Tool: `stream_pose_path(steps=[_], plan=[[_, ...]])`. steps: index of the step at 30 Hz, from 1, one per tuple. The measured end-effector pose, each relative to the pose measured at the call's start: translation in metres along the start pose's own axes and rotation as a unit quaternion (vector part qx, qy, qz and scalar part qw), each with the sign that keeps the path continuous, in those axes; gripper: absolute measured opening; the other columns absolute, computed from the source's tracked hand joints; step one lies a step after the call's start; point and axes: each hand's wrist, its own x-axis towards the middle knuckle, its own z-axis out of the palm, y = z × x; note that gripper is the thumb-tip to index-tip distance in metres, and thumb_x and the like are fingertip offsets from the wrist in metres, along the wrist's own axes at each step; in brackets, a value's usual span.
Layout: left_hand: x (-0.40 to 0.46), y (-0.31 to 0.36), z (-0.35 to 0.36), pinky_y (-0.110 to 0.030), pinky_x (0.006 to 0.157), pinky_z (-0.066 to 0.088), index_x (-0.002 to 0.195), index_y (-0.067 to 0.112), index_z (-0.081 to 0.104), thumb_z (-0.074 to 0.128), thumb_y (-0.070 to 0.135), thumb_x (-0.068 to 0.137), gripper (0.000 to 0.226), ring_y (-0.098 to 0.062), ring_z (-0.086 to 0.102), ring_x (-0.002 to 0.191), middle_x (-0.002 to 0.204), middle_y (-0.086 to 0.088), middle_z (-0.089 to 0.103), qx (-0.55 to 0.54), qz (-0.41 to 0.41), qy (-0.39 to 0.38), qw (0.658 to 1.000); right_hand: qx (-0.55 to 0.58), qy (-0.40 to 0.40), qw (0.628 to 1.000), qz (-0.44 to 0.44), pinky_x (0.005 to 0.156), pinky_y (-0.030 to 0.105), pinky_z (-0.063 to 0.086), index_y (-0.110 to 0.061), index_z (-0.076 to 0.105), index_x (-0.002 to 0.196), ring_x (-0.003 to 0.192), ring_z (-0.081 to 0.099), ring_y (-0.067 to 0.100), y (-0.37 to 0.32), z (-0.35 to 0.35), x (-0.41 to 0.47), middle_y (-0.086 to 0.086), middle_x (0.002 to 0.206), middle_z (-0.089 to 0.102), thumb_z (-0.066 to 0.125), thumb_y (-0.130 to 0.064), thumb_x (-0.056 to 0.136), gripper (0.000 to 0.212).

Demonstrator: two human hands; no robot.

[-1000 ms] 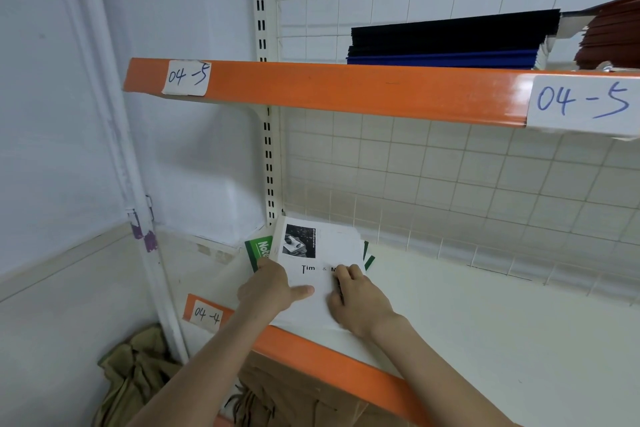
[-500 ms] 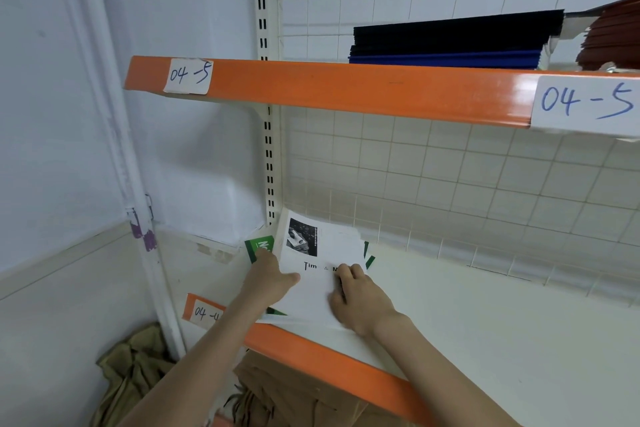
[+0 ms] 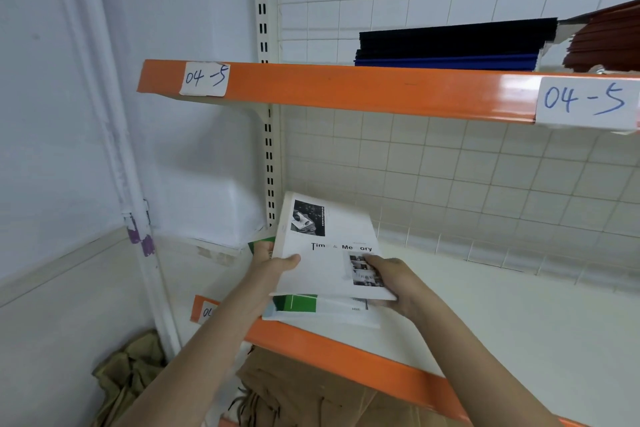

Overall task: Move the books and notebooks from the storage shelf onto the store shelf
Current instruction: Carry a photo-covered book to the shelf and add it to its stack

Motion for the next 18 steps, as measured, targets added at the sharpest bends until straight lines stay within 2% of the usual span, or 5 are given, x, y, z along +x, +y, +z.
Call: stream_pose_path(steps=[7,10,12,16,18], plan=[[0.0,0.001,-0.011,-0.049,0.092,0.051,0.118,0.003,0.052,0.079,0.021,0.065,0.062,-0.03,0.066,0.097,0.107,-0.012,0.068,0.062,-0.033,-0.078,0.994,0.127,-0.014,0.989,-0.069,0.047,0.032,0.054,-0.009,0.059,0.102,0.063,0.069,0.02,0.013,0.006,-0.018,0.01,0.087,0.069,0.045,-0.008,0.099,0.014],[0.001,0.002,-0.008,-0.041,0.084,0.052,0.111,0.006,0.055,0.061,0.019,0.091,0.025,-0.027,0.063,0.091,0.102,-0.011,0.065,0.04,-0.013,-0.064,0.997,0.163,-0.004,0.983,-0.083,0.045,0.03,0.053,-0.008,0.059,0.102,0.064,0.07,0.02,0.015,0.002,-0.026,0.012,0.091,0.068,0.044,-0.005,0.099,0.015],[0.004,0.0,-0.006,-0.038,0.085,0.048,0.105,0.014,0.057,0.042,0.024,0.1,0.018,-0.026,0.06,0.098,0.107,-0.009,0.063,0.106,0.034,-0.035,0.993,0.173,0.011,0.981,-0.086,0.046,0.028,0.053,-0.007,0.058,0.106,0.068,0.069,0.021,0.016,-0.005,-0.032,0.012,0.093,0.068,0.045,-0.005,0.099,0.016],[0.005,-0.006,-0.004,-0.029,0.085,0.045,0.115,0.012,0.057,0.046,0.017,0.098,0.021,-0.018,0.058,0.104,0.116,-0.004,0.062,0.349,0.181,-0.025,0.919,0.167,0.042,0.981,-0.089,0.047,0.026,0.052,-0.005,0.056,0.113,0.072,0.066,0.023,0.018,-0.026,-0.043,0.013,0.094,0.068,0.045,-0.006,0.099,0.018],[0.004,-0.01,0.003,-0.034,0.086,0.05,0.122,0.014,0.053,0.057,0.018,0.091,0.031,-0.019,0.061,0.102,0.117,-0.003,0.063,0.448,0.218,-0.039,0.866,0.163,0.052,0.981,-0.09,0.047,0.026,0.052,-0.006,0.056,0.113,0.072,0.066,0.022,0.02,-0.039,-0.048,0.012,0.093,0.068,0.045,-0.006,0.099,0.018]])
